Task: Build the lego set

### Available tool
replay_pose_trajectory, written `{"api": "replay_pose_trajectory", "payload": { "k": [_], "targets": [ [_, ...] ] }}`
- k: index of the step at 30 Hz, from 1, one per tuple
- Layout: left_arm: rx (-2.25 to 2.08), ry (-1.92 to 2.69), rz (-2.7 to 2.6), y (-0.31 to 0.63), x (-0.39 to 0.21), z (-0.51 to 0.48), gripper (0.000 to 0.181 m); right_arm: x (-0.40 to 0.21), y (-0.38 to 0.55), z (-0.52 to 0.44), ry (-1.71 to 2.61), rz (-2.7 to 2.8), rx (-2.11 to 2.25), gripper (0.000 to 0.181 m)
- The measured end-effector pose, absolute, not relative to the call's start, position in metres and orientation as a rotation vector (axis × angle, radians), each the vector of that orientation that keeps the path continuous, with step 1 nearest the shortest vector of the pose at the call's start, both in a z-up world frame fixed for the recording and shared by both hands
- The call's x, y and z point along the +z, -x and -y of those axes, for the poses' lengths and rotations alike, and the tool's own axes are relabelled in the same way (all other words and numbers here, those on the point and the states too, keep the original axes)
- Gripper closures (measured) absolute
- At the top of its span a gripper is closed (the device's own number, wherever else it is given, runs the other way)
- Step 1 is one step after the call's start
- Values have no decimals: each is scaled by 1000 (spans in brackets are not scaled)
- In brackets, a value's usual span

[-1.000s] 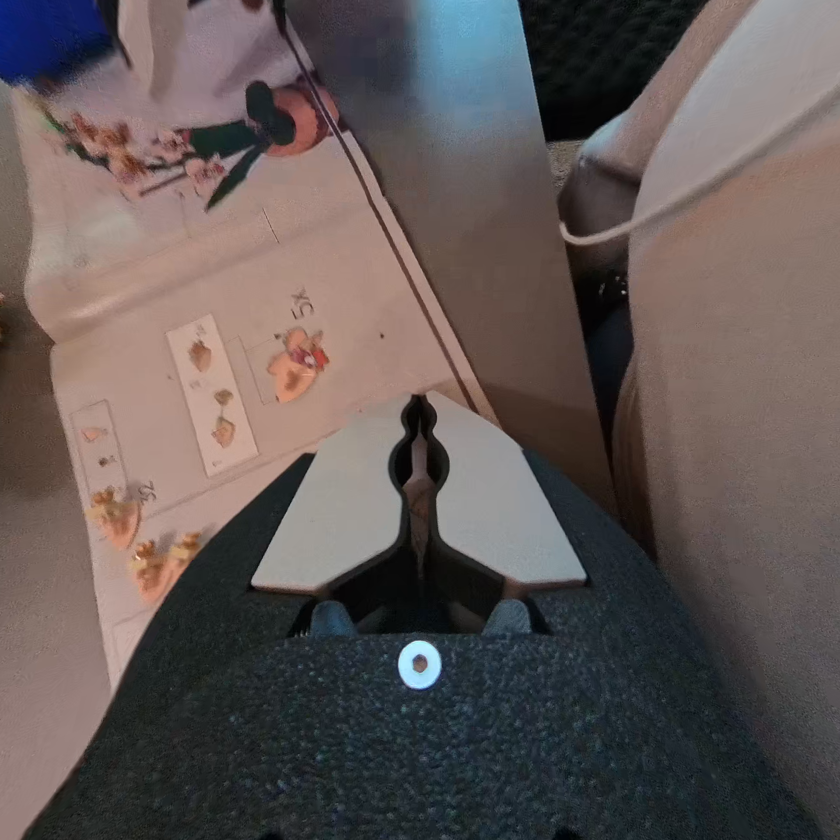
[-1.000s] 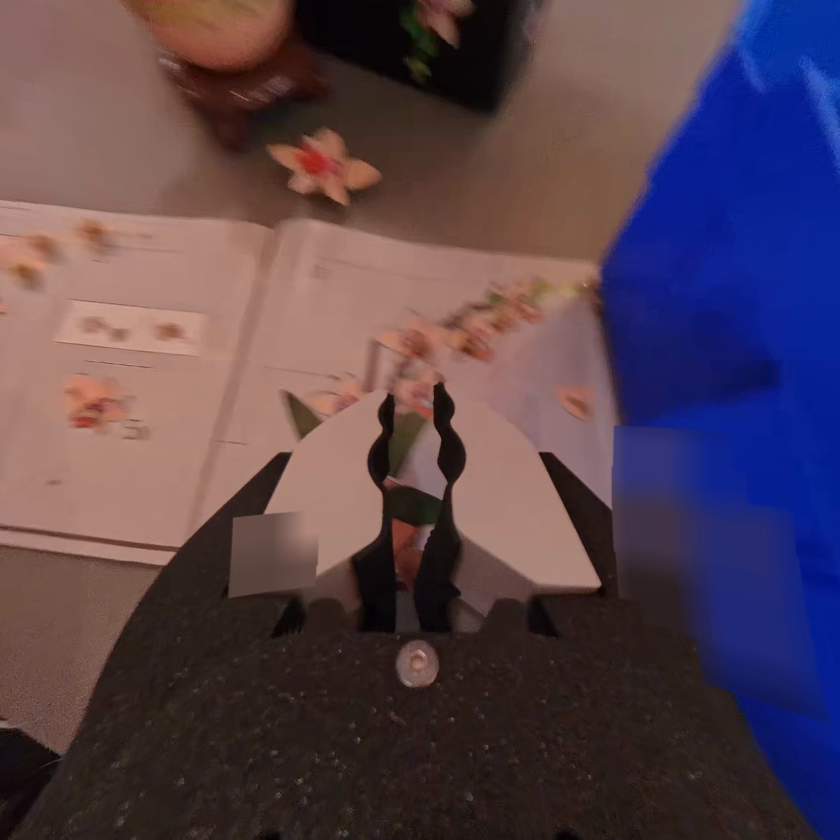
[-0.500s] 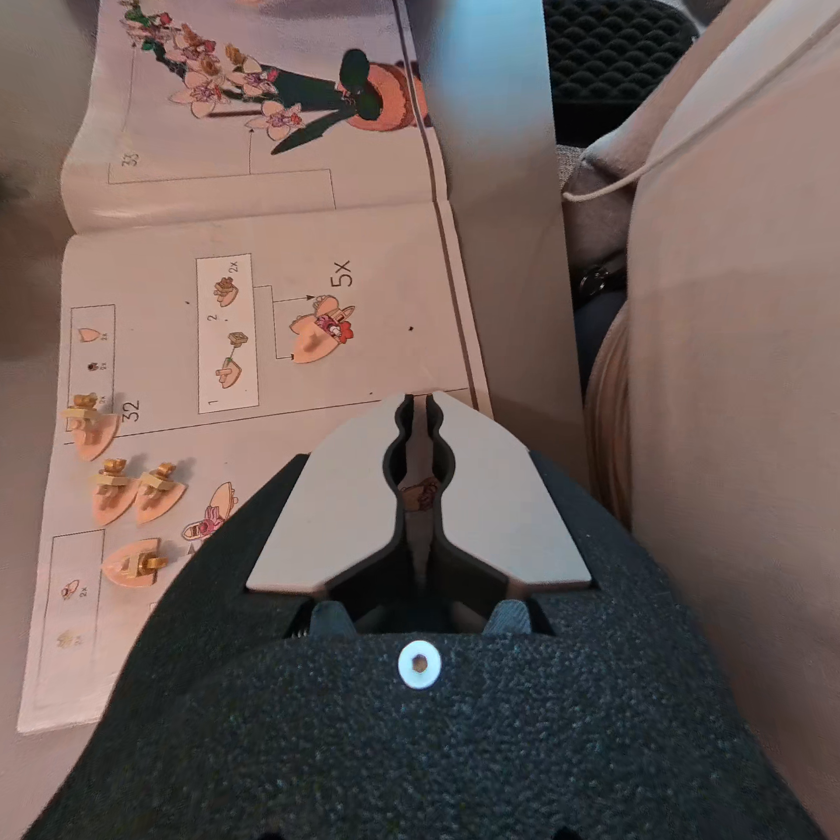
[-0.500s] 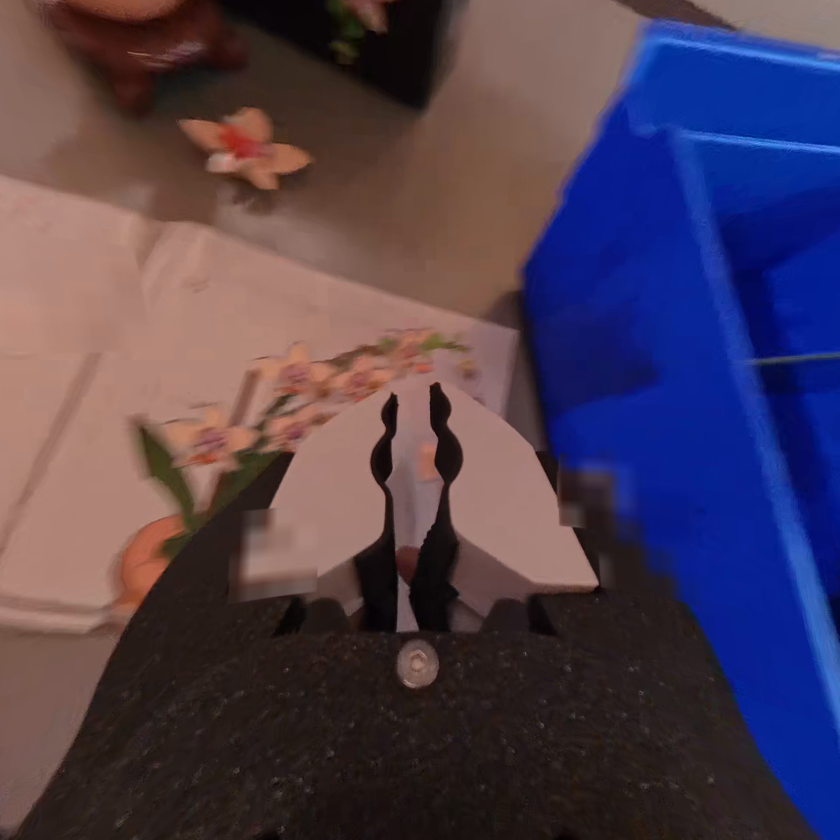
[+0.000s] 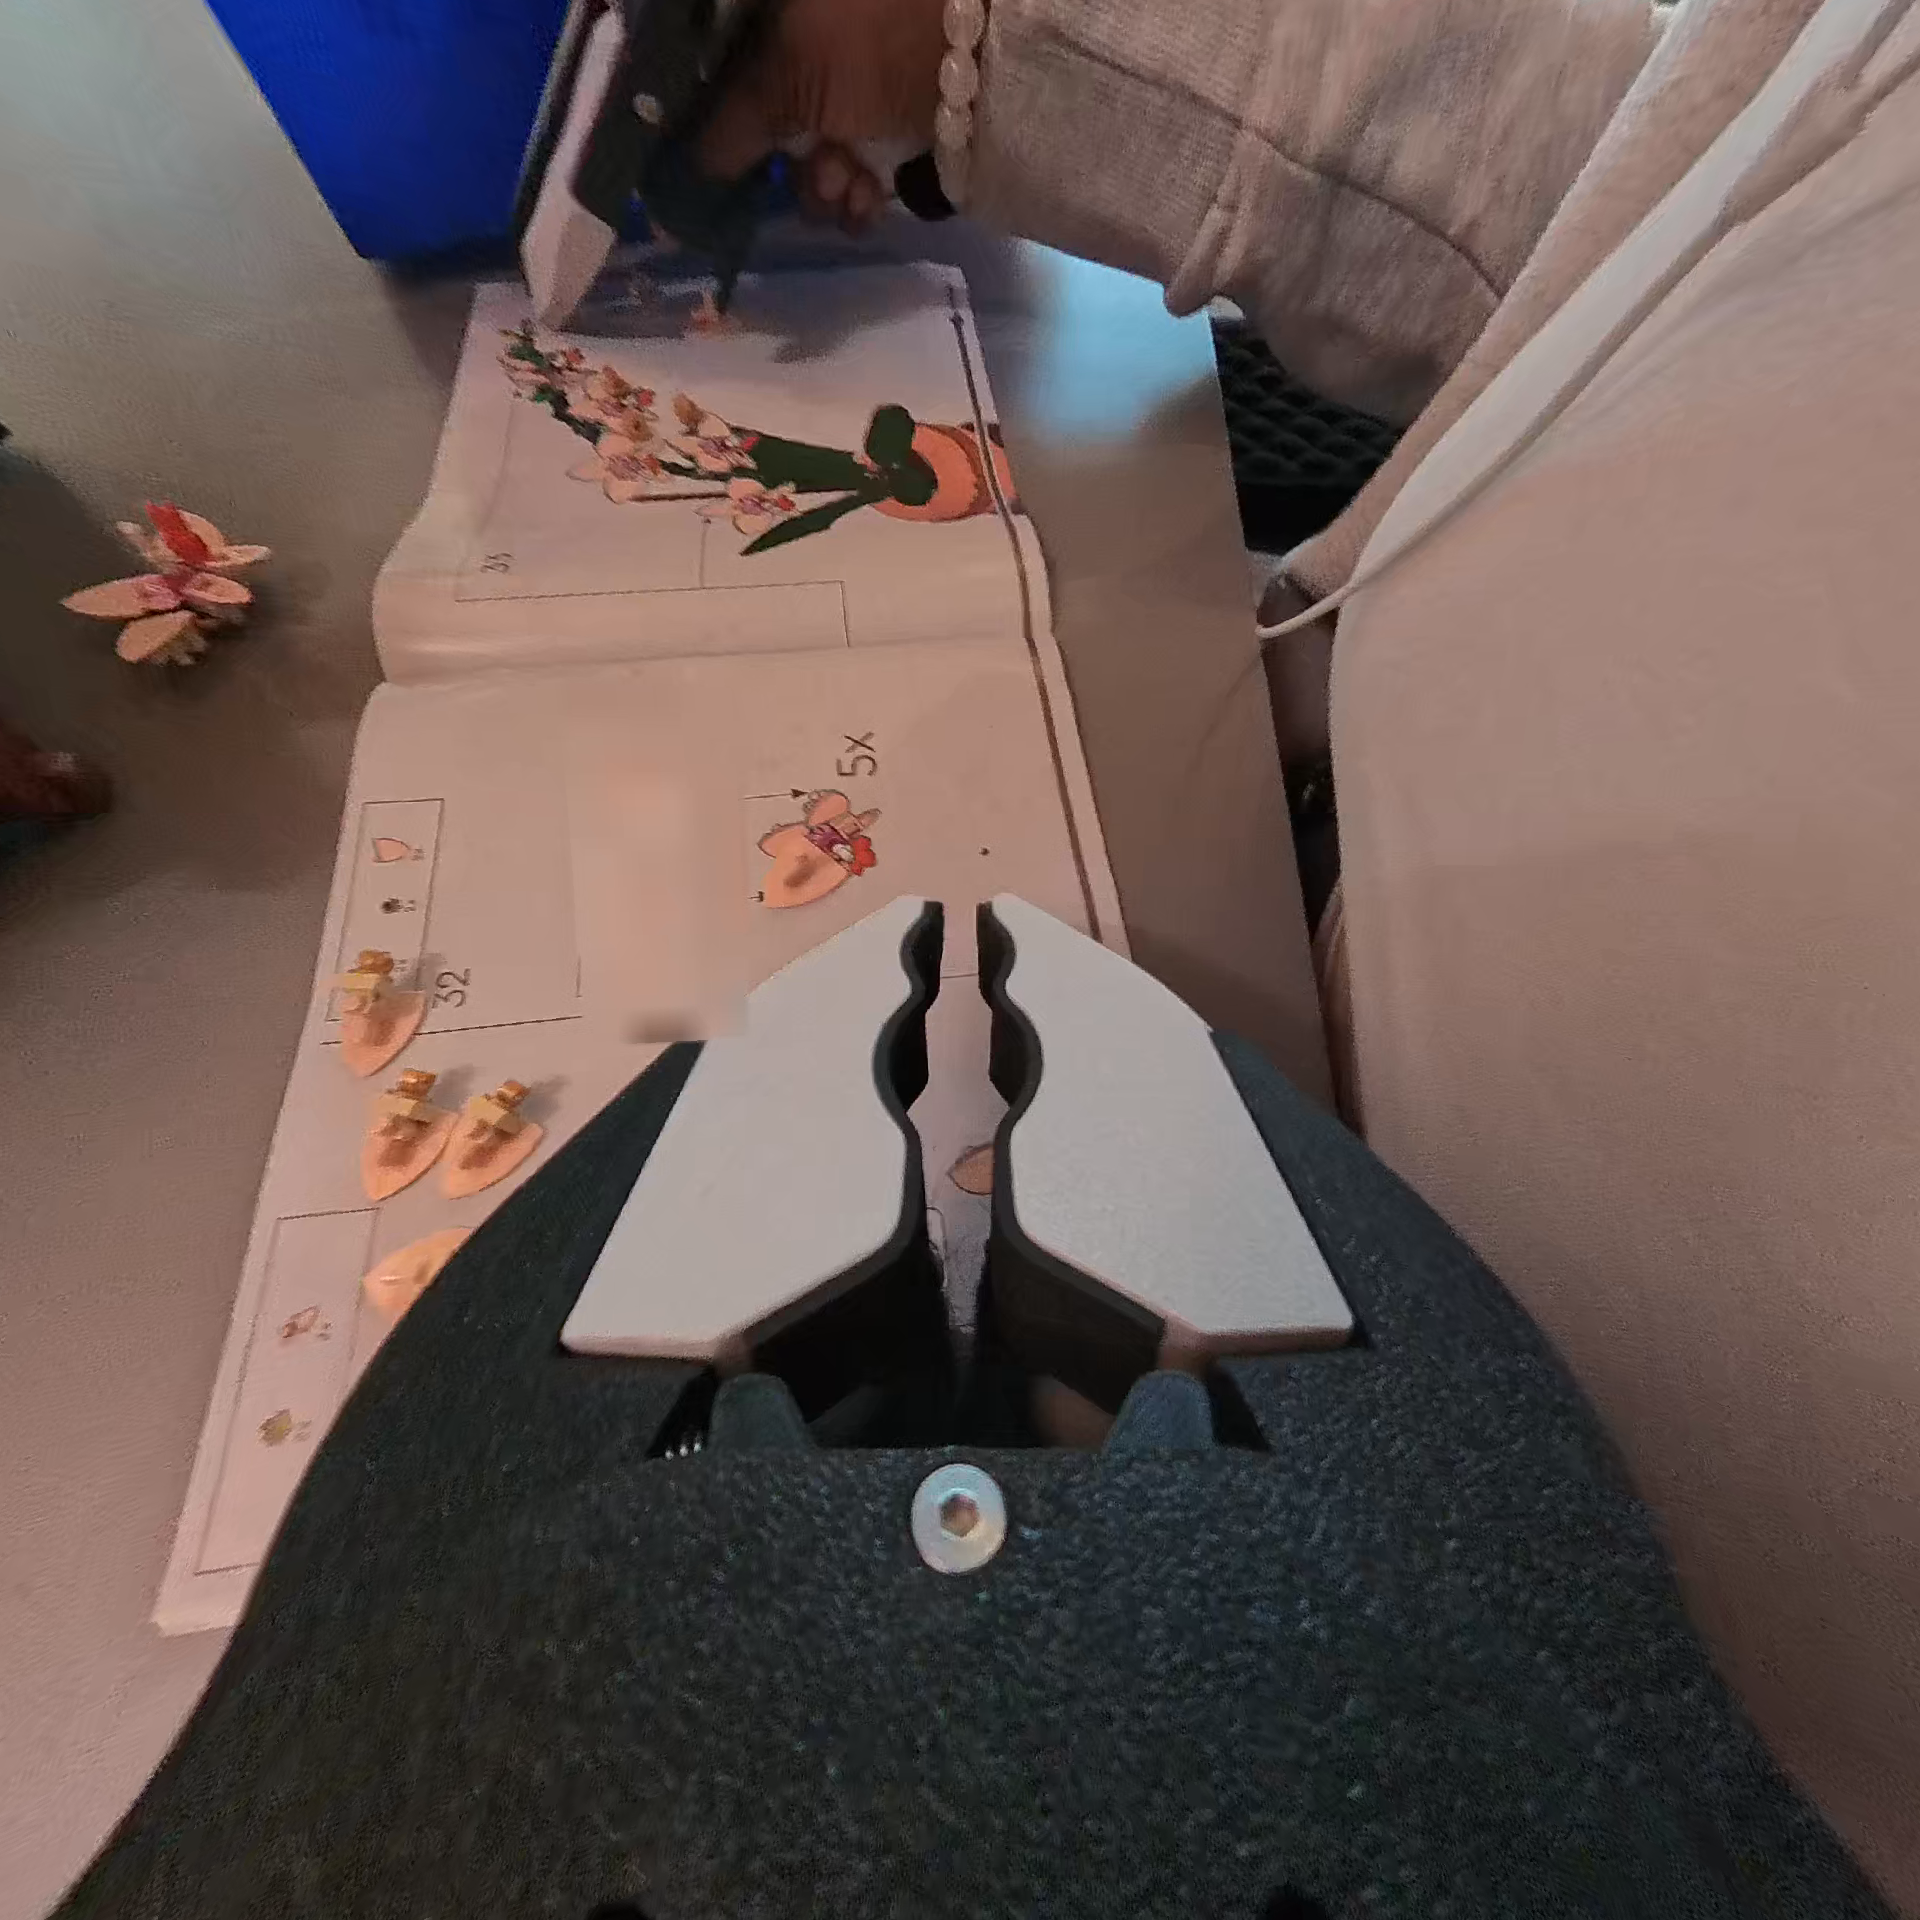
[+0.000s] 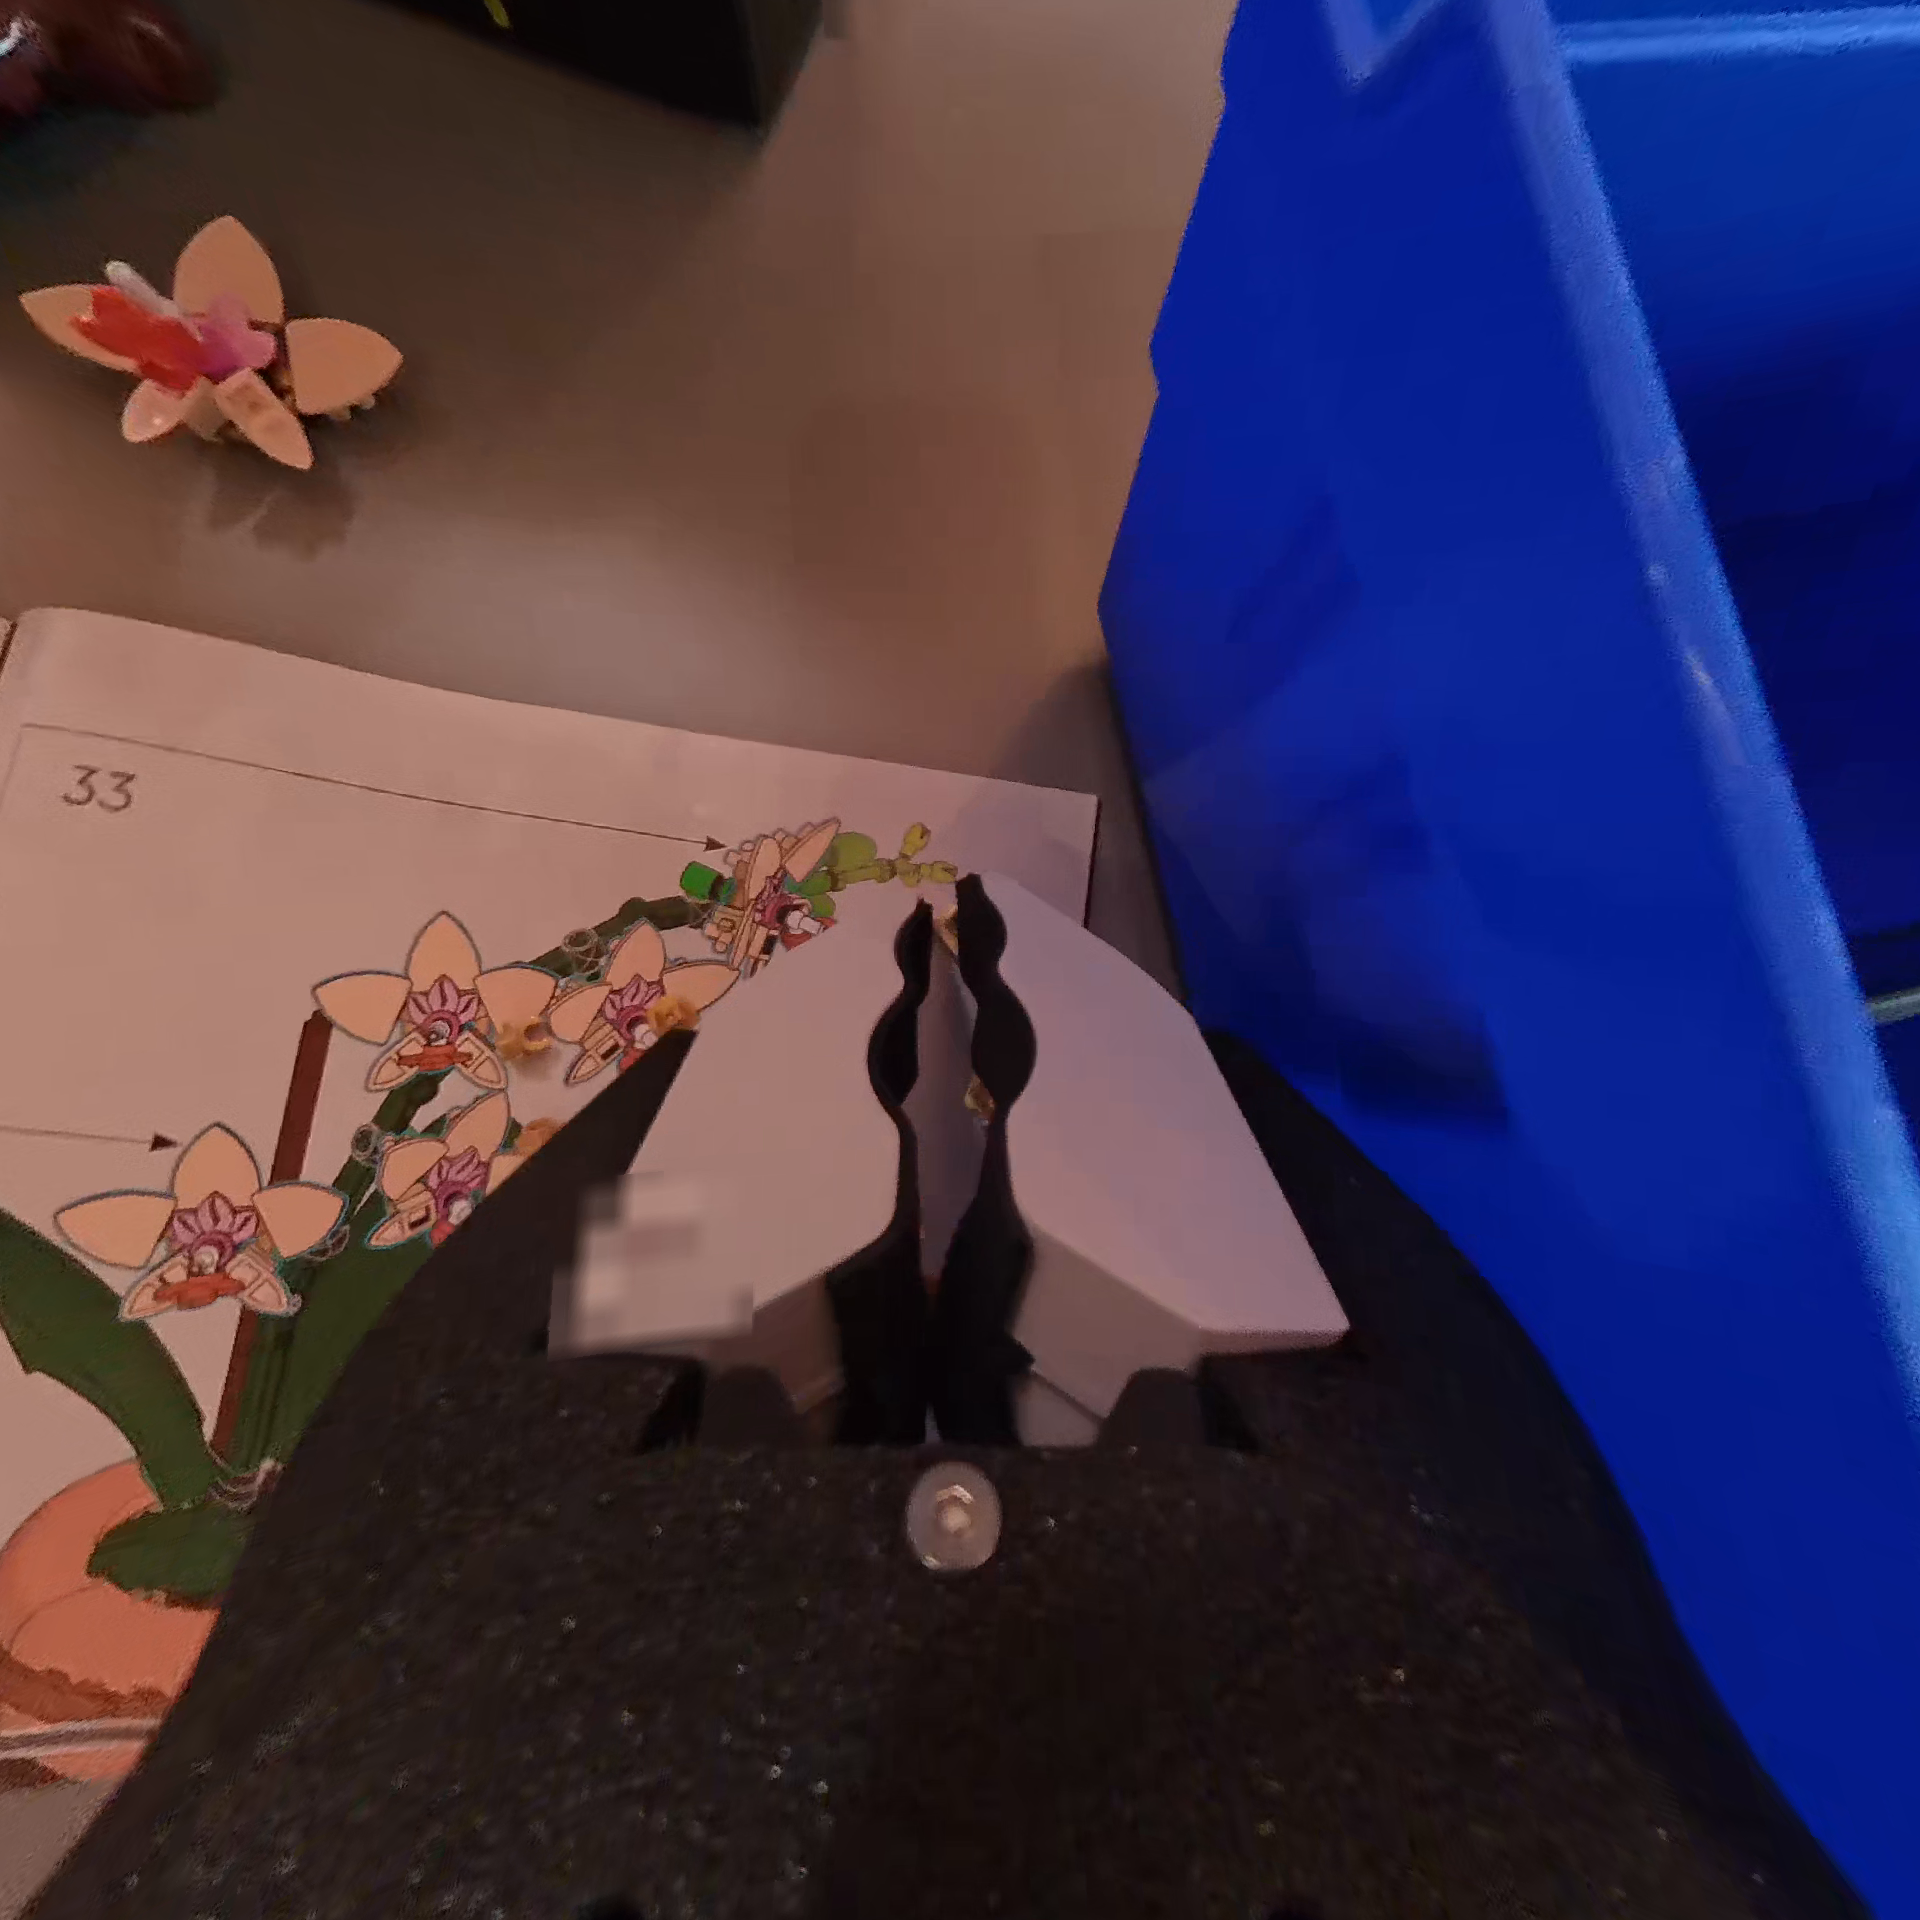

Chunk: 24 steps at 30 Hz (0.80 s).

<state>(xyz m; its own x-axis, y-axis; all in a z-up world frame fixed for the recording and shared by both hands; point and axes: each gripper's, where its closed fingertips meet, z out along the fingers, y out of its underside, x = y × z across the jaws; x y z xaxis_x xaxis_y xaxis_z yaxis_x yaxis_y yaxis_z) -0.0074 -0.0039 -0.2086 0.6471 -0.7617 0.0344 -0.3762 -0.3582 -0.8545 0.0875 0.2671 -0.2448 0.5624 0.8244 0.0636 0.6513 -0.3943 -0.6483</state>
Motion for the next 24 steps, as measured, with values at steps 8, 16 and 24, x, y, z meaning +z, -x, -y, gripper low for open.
{"api": "replay_pose_trajectory", "payload": {
  "k": [8, 16, 24],
  "targets": [
    [-861, 1741, -347, 33, -153, -30, 173, -172, -27, -149, 1278, 1766, 676, 179],
    [-1476, 1669, -180, -1, -134, -48, 164, -126, -4, -51, 766, 2049, 1038, 178],
    [-1624, 1382, -308, -16, -101, -30, 171, -102, -7, -25, 636, 2007, 1392, 179]
  ]
}}
